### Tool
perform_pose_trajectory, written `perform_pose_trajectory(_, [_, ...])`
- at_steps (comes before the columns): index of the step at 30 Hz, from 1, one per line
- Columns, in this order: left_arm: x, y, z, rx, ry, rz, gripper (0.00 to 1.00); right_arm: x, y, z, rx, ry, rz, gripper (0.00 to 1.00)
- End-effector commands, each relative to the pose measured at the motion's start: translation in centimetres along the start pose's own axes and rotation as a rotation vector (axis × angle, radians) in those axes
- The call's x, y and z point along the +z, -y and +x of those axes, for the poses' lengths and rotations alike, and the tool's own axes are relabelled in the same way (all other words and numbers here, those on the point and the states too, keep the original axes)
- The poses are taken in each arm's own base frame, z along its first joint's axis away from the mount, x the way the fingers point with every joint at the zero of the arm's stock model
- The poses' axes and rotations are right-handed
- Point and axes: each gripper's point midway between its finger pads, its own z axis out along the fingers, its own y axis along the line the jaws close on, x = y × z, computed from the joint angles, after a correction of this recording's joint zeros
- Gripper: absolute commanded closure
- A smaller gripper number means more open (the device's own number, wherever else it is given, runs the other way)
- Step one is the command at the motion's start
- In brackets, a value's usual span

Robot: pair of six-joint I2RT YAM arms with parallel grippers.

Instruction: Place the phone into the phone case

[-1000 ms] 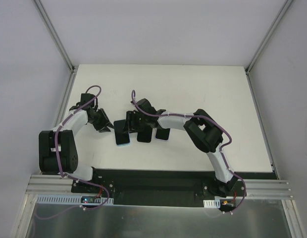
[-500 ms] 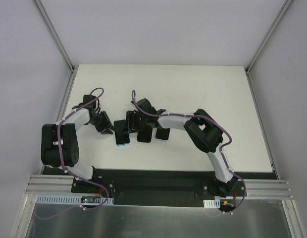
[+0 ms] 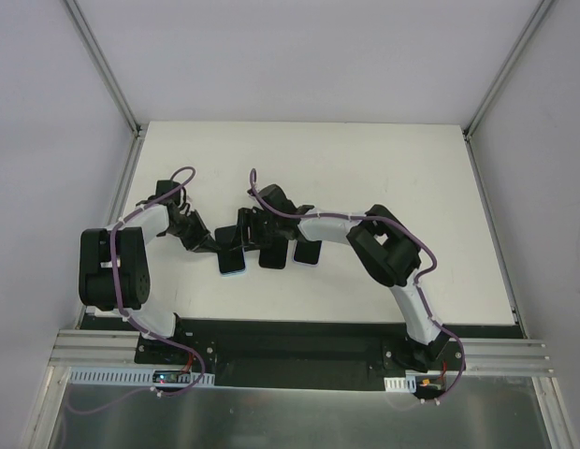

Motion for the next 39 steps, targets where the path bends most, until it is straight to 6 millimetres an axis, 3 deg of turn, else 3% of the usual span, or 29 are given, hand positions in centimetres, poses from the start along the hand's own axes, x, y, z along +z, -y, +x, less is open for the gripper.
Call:
perform_pose_trajectory(1, [1.1,-1.2,1.7,-0.035,-0.075,-0.015,0.92,1.0,3.5,3.5,0.076,-0.129,0.08,0.39])
perform_pose_trajectory(13, [1.4,-1.1,2.5,-0.065,-0.092,0.013,0.93,-0.8,-5.8,0.7,0.094,-0.095,-0.35,0.38])
perform_pose_trajectory(18, [1.4,-1.2,2.6,-0.071,-0.091,0.012,0.93,-1.2,-6.0,0.6,0.099,-0.091,-0.368,0.38])
perform_pose_trajectory(23, [1.3,-1.1,2.7,-0.081,-0.091,0.022,0.93,-1.1,-5.8,0.6,0.118,-0.093,-0.385,0.48])
perform_pose_trajectory(31, [1.1,-0.9,2.6,-0.08,-0.081,0.04,0.93,-1.1,-5.2,0.5,0.13,-0.089,-0.405,0.52])
perform_pose_trajectory(39, [0.9,-0.5,2.8,-0.094,-0.088,0.075,0.93,-1.5,-6.8,-0.1,0.145,-0.069,-0.53,0.55])
